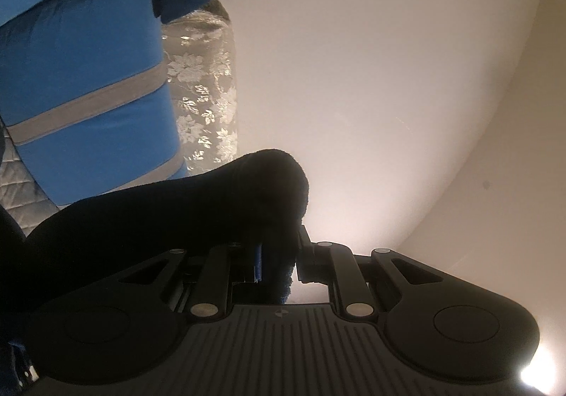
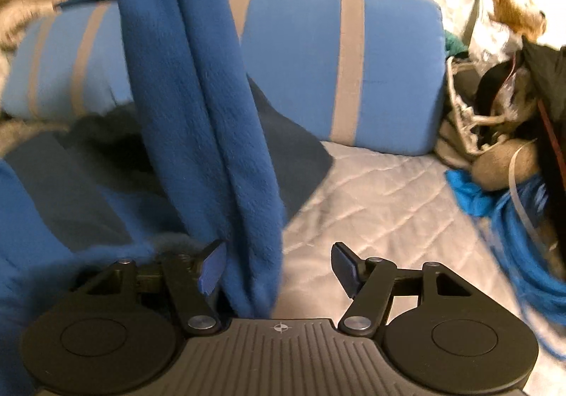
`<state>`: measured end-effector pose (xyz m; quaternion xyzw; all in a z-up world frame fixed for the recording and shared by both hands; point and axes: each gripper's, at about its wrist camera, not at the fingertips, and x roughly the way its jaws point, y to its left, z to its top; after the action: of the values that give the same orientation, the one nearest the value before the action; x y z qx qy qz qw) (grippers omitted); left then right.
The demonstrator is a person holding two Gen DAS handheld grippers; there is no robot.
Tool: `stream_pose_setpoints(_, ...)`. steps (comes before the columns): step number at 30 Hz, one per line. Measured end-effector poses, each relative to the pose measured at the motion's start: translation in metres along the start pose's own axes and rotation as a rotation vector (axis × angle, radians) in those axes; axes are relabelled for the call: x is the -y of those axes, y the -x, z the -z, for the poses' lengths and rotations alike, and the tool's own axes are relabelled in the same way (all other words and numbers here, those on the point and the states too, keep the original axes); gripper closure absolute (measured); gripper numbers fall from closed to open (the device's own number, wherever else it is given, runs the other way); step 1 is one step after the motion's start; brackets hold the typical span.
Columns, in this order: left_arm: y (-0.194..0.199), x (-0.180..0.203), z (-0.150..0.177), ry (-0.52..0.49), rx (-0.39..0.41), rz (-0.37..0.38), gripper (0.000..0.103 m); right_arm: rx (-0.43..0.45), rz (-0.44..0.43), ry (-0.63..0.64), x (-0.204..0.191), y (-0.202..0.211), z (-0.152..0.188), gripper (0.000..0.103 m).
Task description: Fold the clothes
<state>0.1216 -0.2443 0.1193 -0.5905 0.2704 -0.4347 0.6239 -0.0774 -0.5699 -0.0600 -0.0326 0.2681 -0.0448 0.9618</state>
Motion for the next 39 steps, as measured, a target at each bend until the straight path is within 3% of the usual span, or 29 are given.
stream_pose_setpoints(7,0.007,-0.003,-0.004,-0.002,0.009,0.017,0.086,0.069,0.177,0.058,0.013,0.028,0.011,0.036)
stream_pose_setpoints(15,0.009,-0.002,0.000,0.003,0.000,0.030,0.086,0.083,0.068,-0.008,0.021,0.043,0.013,0.037)
stream_pose_setpoints(21,0.007,-0.005,0.001,0.006,-0.010,0.043,0.086,0.032,-0.029,0.017,0.008,0.028,0.011,0.037)
stream_pose_setpoints(23,0.008,-0.006,0.000,0.004,-0.016,0.045,0.086,0.011,-0.027,0.011,0.004,0.021,0.011,0.046)
stream_pose_setpoints(27,0.004,-0.004,-0.009,-0.022,-0.031,0.040,0.086,-0.021,-0.035,-0.031,0.006,0.010,0.010,0.081)
stream_pose_setpoints(28,0.007,-0.003,-0.012,-0.040,-0.037,0.037,0.086,-0.017,-0.034,-0.046,0.007,0.011,0.009,0.085)
stream_pose_setpoints(33,0.037,-0.002,-0.037,-0.147,-0.042,-0.012,0.086,-0.005,-0.049,-0.178,0.019,0.014,0.007,0.092)
stream_pose_setpoints(39,0.106,-0.025,-0.072,-0.245,-0.023,-0.191,0.086,-0.025,-0.057,-0.276,0.026,0.009,0.008,0.092)
